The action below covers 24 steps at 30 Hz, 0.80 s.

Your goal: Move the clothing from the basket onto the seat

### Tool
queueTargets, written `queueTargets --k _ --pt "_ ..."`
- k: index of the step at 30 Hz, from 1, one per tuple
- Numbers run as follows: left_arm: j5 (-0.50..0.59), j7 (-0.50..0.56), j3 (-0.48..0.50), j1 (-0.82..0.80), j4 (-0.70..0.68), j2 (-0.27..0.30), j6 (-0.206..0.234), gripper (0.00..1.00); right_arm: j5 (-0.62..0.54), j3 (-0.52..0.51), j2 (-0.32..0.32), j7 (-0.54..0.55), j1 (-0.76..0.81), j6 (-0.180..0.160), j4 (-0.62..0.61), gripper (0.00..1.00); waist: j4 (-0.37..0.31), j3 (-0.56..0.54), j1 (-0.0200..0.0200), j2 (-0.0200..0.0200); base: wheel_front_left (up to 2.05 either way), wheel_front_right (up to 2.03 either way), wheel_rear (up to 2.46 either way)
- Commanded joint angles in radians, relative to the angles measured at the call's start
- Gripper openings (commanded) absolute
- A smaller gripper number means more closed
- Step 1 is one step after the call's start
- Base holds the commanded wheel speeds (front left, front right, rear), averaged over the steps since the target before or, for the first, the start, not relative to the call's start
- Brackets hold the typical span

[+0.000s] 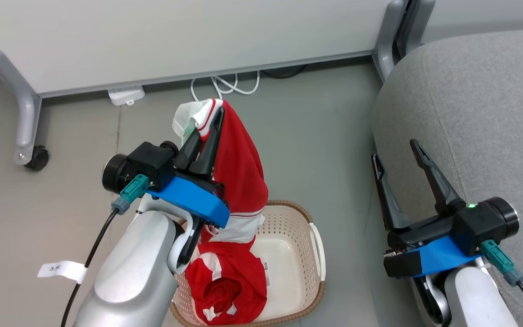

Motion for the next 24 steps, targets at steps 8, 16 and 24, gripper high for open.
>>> queueTargets --k 8,16,24 --pt "-0.007 -0.003 -0.033 -0.05 -0.09 0.021 -0.001 0.0 0.016 -0.003 -0.003 -0.003 0.045 0.0 0.009 1.0 0.004 -0.06 0.0002 -0.0001 0.0 0.0 0.0" --pt "-0.026 -0.003 -0.072 -0.091 -0.115 0.016 -0.001 0.0 0.028 -0.004 -0.003 -0.003 0.063 0.0 0.011 1.0 0.009 -0.083 0.0002 -0.0001 0.0 0.0 0.0" --pt "-0.043 -0.003 -0.113 -0.139 -0.113 0.005 -0.001 0.0 0.035 -0.009 -0.003 -0.003 0.068 0.0 0.003 1.0 0.017 -0.082 0.0002 -0.0001 0.0 0.0 0.0"
